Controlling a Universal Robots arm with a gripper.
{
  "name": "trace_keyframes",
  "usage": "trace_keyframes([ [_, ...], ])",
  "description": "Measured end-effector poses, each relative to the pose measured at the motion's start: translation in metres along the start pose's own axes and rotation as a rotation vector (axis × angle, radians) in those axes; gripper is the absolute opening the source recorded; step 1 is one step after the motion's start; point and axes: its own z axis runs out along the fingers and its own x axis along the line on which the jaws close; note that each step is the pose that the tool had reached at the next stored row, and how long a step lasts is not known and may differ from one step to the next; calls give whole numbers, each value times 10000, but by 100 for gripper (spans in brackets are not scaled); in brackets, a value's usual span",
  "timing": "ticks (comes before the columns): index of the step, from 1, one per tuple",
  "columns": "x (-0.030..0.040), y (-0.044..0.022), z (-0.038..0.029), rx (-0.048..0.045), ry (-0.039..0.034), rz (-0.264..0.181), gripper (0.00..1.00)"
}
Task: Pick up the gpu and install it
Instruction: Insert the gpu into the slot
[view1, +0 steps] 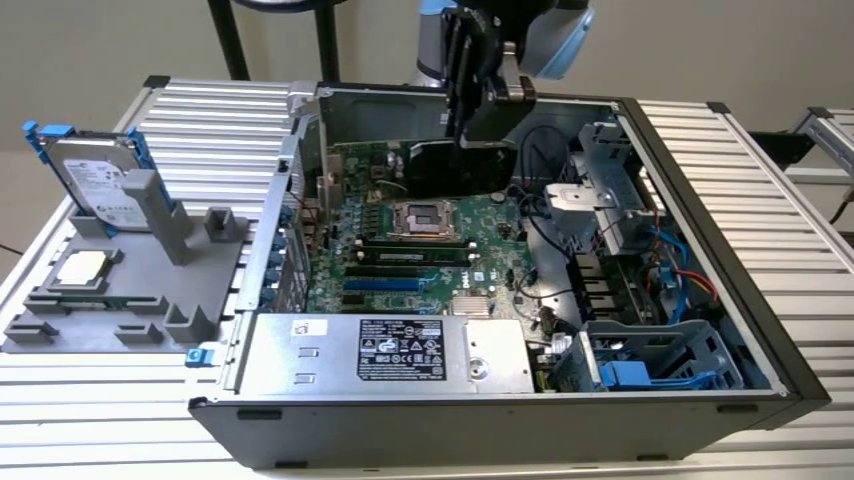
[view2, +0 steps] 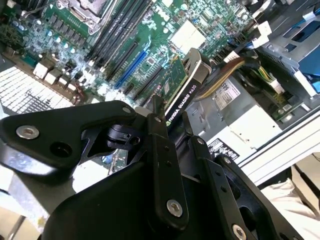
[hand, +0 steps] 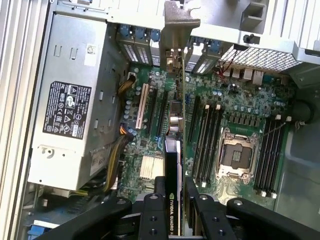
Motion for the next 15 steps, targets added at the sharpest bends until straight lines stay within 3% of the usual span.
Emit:
trace_keyframes([
  [8,0,0,0,3,14,-278,0],
  [15,-1,-2,43,-8,-45,898,0],
])
